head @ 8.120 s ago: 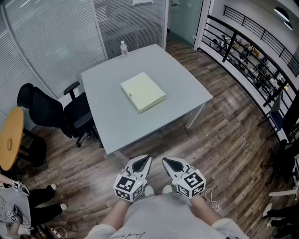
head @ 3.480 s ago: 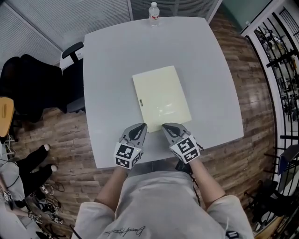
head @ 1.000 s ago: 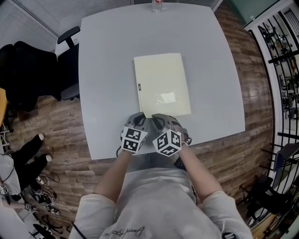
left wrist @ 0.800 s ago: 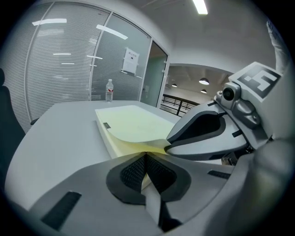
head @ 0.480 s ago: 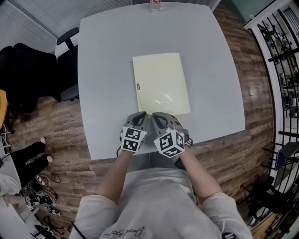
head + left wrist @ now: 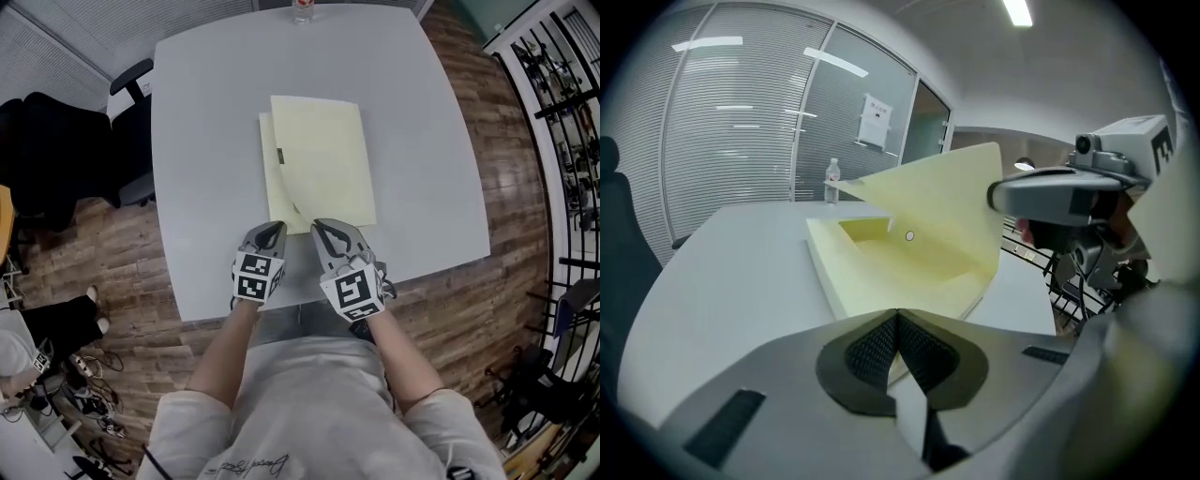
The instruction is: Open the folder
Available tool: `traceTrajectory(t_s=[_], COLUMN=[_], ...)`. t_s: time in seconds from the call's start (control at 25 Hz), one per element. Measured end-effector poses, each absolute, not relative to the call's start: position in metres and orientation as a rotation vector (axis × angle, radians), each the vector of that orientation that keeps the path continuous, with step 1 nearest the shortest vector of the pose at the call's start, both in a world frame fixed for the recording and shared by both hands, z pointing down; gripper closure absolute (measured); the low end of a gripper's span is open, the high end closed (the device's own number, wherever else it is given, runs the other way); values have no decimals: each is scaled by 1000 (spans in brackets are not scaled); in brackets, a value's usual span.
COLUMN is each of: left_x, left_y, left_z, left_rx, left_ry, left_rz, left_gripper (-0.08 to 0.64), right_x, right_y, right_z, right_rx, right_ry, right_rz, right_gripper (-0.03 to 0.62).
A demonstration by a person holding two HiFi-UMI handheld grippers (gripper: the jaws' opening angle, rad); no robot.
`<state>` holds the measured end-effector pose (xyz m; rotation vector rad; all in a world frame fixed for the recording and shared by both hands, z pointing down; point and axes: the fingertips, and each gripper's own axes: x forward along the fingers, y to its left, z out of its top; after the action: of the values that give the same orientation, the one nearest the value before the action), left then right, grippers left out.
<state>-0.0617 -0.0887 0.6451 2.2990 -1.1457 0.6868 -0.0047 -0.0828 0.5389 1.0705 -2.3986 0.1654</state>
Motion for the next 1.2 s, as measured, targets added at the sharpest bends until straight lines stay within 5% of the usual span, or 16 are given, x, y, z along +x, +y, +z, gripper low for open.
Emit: traceTrajectory(t_s=[0.52, 1.2], left_x=[-82, -82], left_y=[-94, -93], left_z=[650, 650], left_rx=[2322, 2337], left_ry=[-1148, -1170], left_rz=[721, 754], left_gripper=[551, 551], right_x=[124, 279], right_y=[-91, -94], right_z=[485, 534], right_rx=[1634, 2058], right_ry=[-2368, -1979], right_rz=[347, 581], right_gripper=[569, 568])
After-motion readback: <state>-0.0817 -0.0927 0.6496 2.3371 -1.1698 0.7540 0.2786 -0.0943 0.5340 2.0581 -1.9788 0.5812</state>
